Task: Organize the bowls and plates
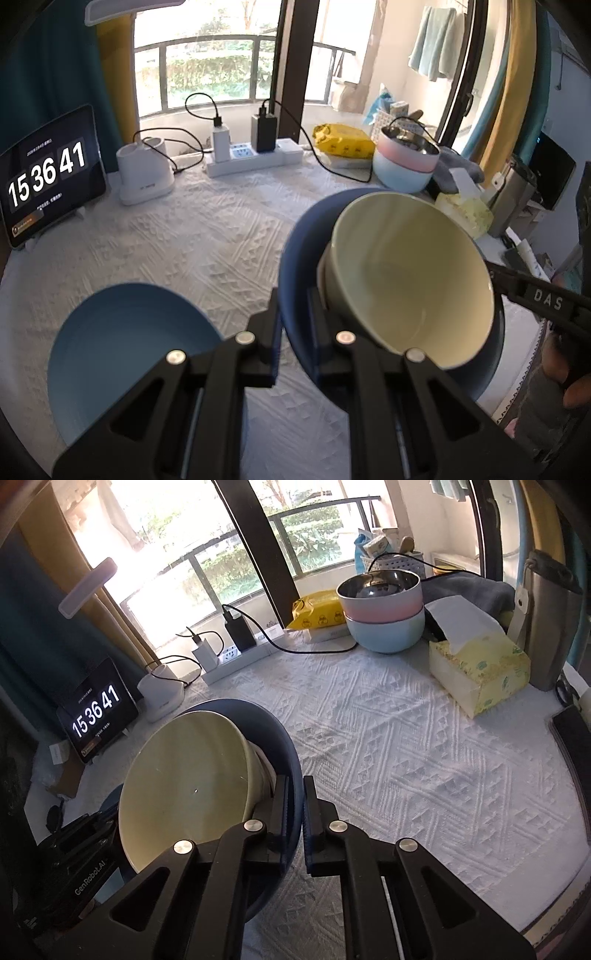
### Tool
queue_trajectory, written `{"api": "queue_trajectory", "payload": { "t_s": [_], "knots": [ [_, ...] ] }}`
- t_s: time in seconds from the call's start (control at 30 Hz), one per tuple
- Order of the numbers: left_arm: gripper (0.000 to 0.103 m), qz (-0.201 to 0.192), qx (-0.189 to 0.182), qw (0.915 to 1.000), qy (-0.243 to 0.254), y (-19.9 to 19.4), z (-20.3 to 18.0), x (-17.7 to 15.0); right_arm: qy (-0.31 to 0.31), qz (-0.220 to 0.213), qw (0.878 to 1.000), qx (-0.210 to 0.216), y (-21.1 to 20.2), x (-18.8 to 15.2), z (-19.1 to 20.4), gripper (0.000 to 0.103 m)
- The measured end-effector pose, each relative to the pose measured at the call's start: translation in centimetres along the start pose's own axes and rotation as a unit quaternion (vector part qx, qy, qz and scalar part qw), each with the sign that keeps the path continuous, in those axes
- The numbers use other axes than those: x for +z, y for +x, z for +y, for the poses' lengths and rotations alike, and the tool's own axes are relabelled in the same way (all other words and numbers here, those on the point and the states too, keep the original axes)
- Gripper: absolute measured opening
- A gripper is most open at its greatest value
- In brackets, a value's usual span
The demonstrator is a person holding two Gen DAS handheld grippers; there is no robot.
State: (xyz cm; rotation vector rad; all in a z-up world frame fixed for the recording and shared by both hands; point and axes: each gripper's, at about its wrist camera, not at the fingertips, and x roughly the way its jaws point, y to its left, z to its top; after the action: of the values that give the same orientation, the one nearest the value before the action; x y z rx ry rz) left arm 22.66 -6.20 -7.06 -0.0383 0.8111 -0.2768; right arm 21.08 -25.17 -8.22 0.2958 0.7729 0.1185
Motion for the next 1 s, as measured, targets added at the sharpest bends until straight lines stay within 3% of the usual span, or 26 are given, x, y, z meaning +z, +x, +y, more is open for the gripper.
{"api": "queue_trajectory", "payload": {
  "t_s": [1.0],
  "knots": [
    [0.012, -0.035, -0.009, 0.9989, -0.029, -5.2, 3.2, 1.5, -0.041, -0.034, 0.999, 0.011, -3.5, 1.9, 5.0, 0.008]
  ]
}}
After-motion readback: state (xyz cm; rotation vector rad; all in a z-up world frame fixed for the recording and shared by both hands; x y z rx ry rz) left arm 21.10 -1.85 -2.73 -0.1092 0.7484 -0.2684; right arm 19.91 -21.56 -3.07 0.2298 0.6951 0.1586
